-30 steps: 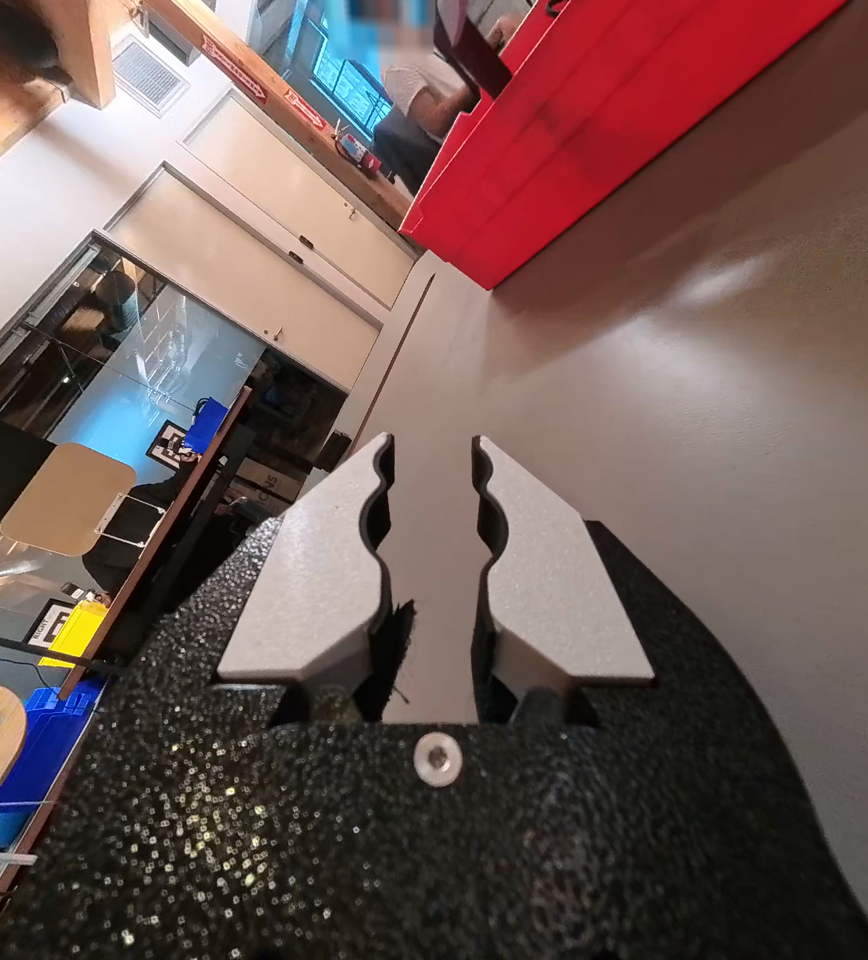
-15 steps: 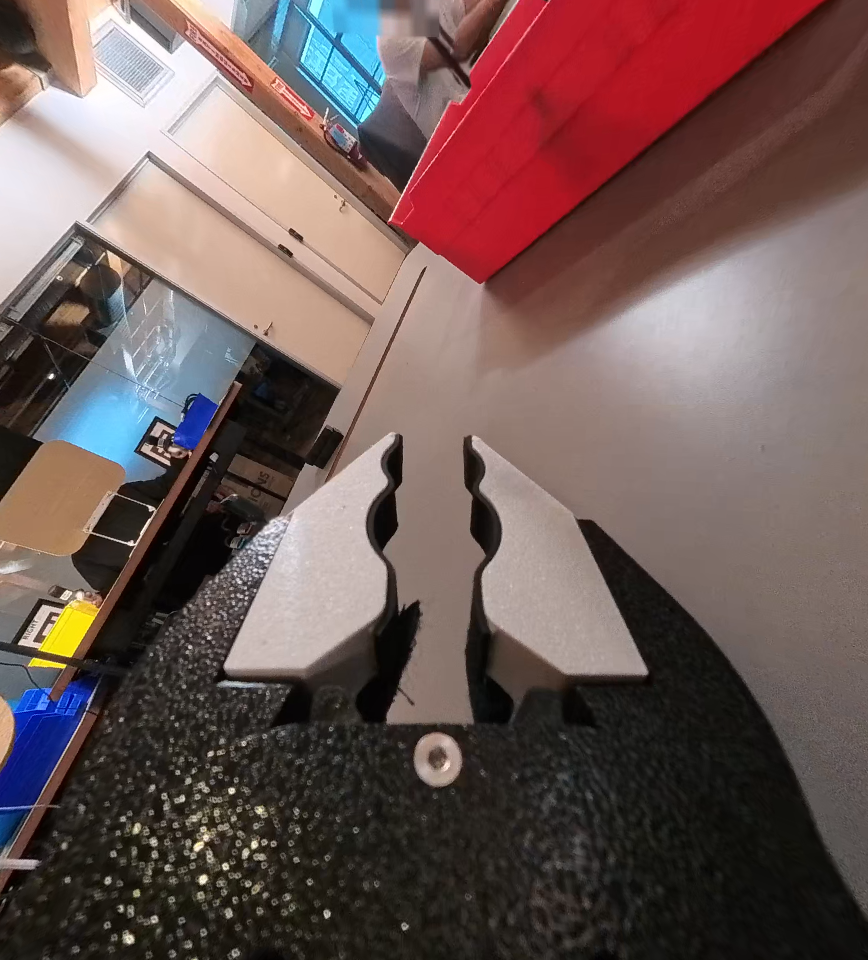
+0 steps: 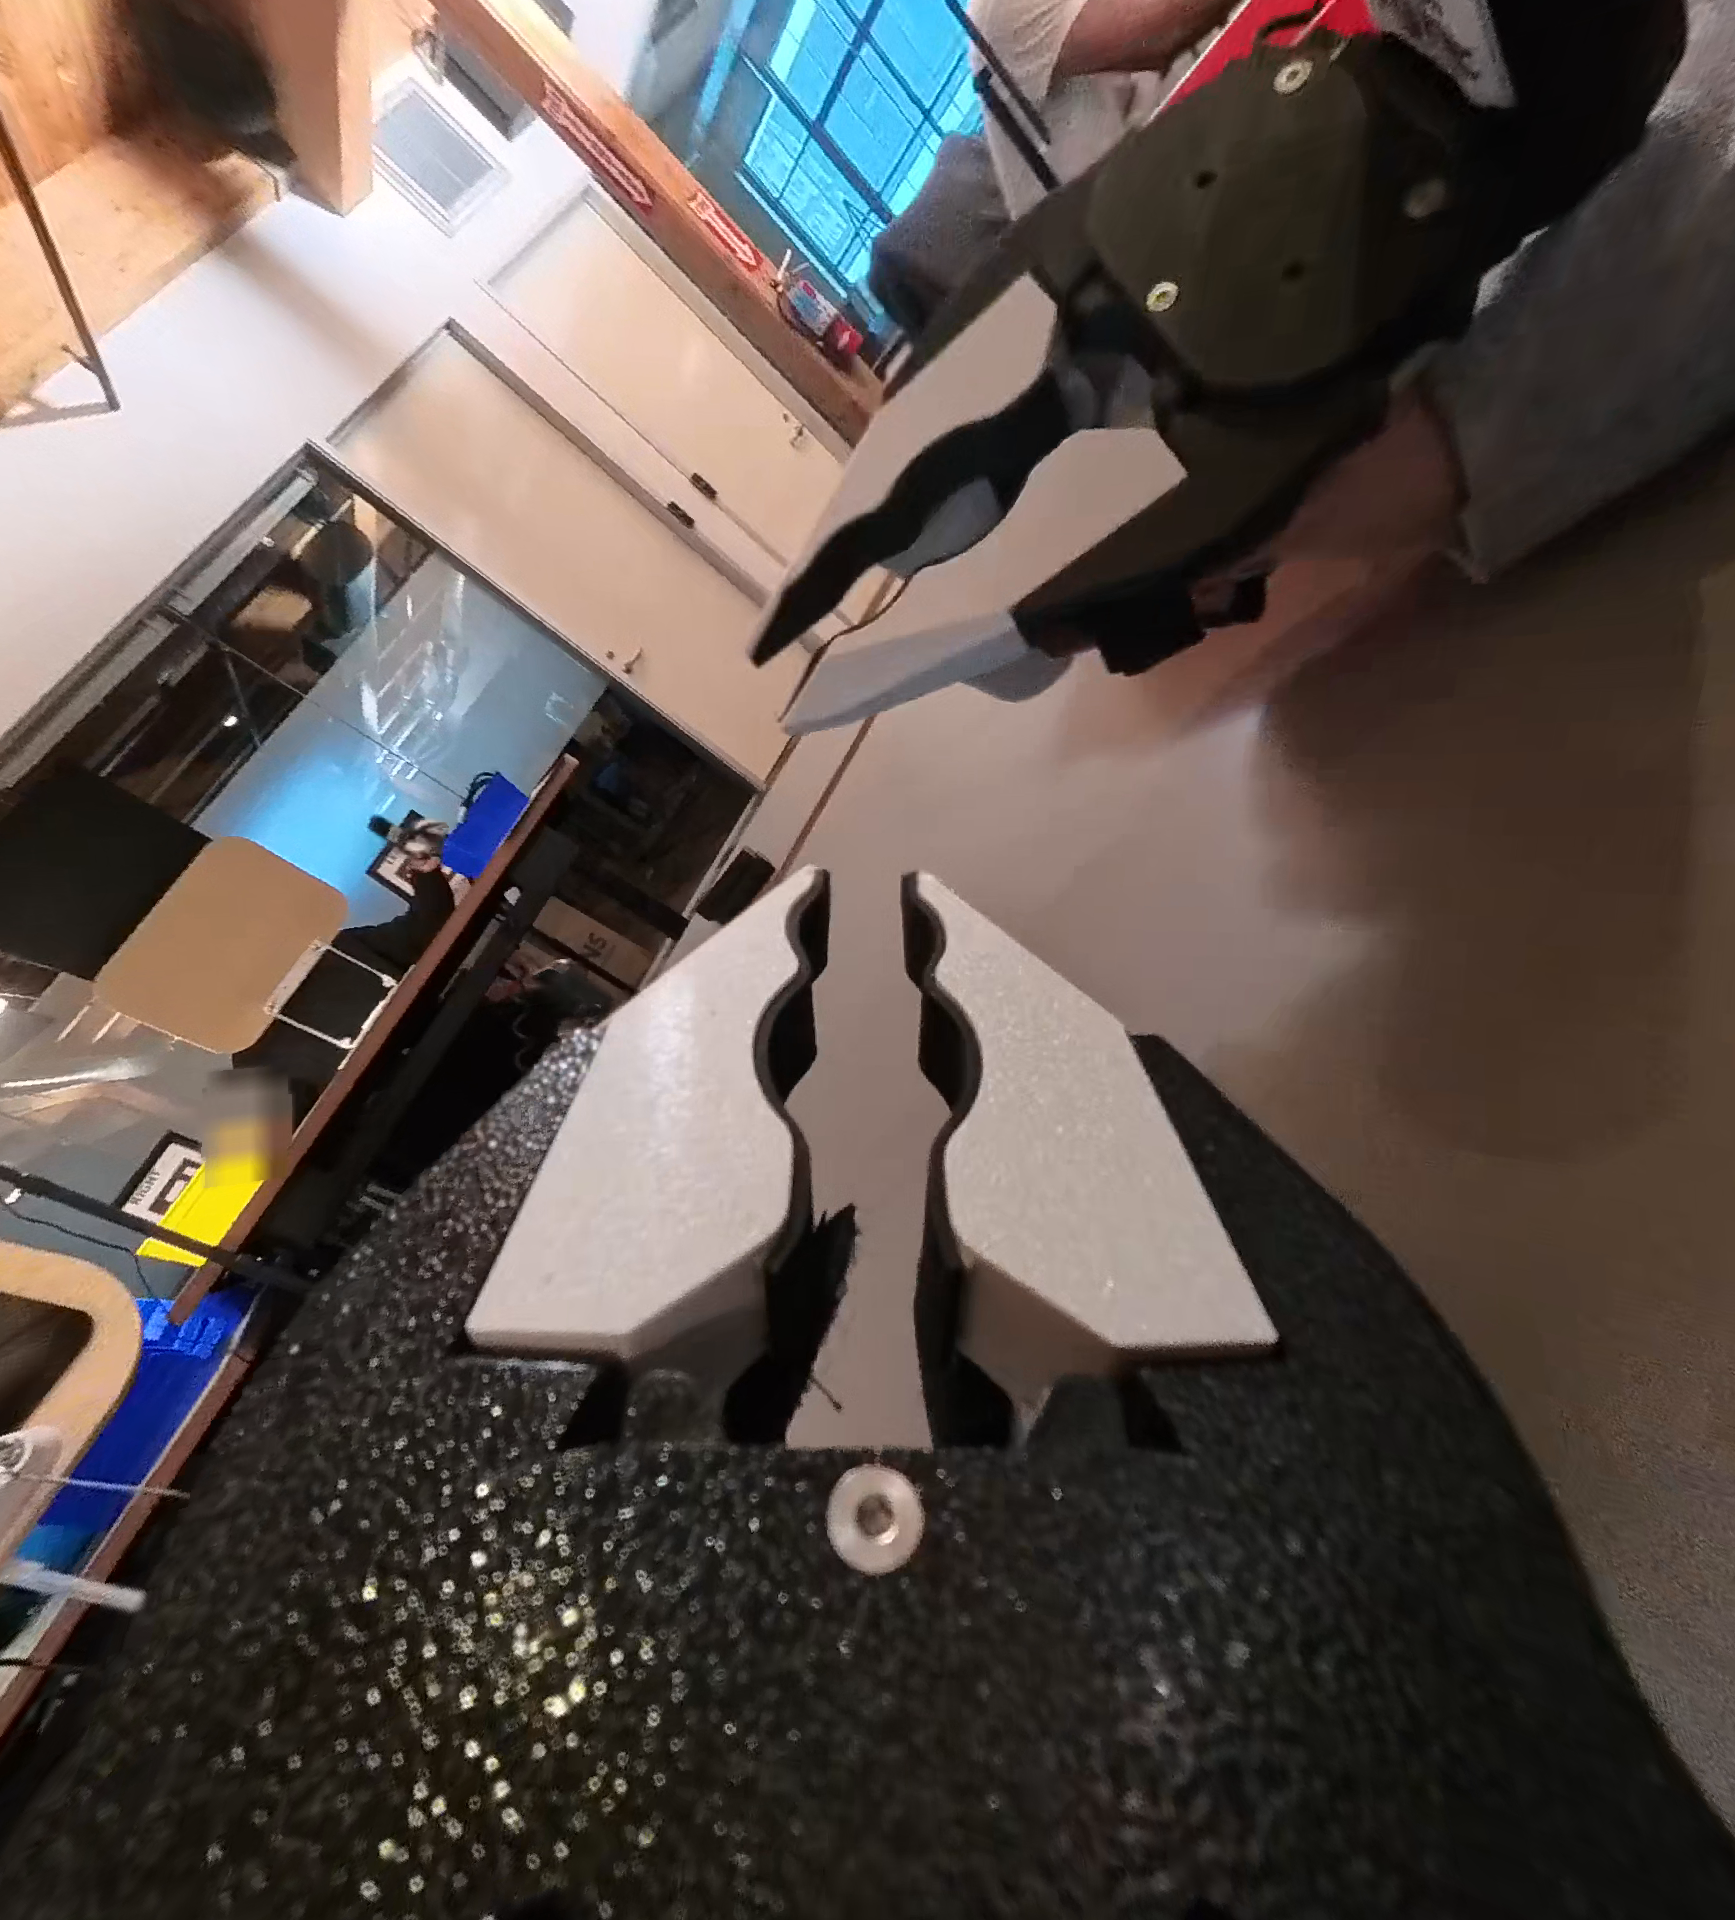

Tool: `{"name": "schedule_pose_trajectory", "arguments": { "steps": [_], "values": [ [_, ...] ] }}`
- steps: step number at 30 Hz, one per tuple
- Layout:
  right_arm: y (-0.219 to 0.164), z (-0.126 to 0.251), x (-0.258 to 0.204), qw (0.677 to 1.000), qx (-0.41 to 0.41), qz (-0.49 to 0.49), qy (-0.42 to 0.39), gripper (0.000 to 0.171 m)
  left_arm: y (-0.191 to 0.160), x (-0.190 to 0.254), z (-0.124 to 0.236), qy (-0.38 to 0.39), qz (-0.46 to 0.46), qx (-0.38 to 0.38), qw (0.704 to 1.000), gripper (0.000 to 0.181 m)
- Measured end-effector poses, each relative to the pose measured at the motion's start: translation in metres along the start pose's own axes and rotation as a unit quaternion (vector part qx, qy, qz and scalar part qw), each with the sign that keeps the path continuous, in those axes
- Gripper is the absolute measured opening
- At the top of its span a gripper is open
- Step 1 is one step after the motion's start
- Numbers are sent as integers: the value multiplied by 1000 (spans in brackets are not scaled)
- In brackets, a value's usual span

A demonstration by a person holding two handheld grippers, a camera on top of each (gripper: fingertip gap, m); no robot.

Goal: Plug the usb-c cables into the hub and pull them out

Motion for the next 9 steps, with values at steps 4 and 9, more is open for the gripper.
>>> {"name": "schedule_pose_trajectory", "arguments": {
  "steps": [4, 9],
  "values": [
    [-15, 5, 16, 997, -30, -67, -20, 19, 14, -11, 10, 46, -29, 38, 998, 2],
    [-33, 9, 30, 988, -55, -139, -43, 19, 28, -9, 19, 73, -95, 45, 992, 3]
  ]
}}
Point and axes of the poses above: each gripper's, where its closed fingertips meet, z back along the fingers, y out of its top, x = y × z across the jaws, the point moved 2 cm from there along z, back along the fingers, and after that the axes turned 6 degrees about z, right-handed, at the moved point
